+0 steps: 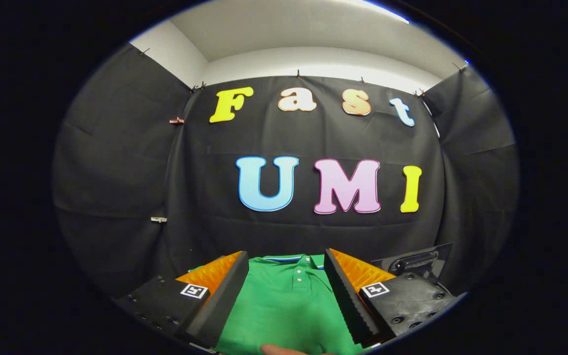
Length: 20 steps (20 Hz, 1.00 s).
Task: Put the clothes into the washing machine and then close the washing machine lid.
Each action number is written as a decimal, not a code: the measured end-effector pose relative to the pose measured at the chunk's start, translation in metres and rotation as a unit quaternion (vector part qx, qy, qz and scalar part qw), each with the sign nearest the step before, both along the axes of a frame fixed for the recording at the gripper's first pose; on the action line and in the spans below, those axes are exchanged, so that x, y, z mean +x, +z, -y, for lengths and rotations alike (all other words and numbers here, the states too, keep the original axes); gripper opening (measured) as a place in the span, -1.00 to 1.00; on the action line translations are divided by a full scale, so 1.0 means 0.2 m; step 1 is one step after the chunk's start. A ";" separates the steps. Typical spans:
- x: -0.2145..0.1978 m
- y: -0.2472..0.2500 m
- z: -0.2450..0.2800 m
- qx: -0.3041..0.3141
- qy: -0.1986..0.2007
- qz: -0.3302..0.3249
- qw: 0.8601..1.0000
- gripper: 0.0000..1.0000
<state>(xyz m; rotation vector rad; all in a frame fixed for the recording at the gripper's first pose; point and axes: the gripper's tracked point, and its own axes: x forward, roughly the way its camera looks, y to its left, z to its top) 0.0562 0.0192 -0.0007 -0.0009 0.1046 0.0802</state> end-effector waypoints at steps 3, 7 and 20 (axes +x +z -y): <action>0.10 -0.06 0.00 0.000 -0.004 -0.048 0.999 0.94; 0.25 -0.18 0.04 -0.034 -0.015 -0.105 0.994 0.94; 0.33 -0.79 0.13 -0.018 -0.013 -0.365 0.931 0.95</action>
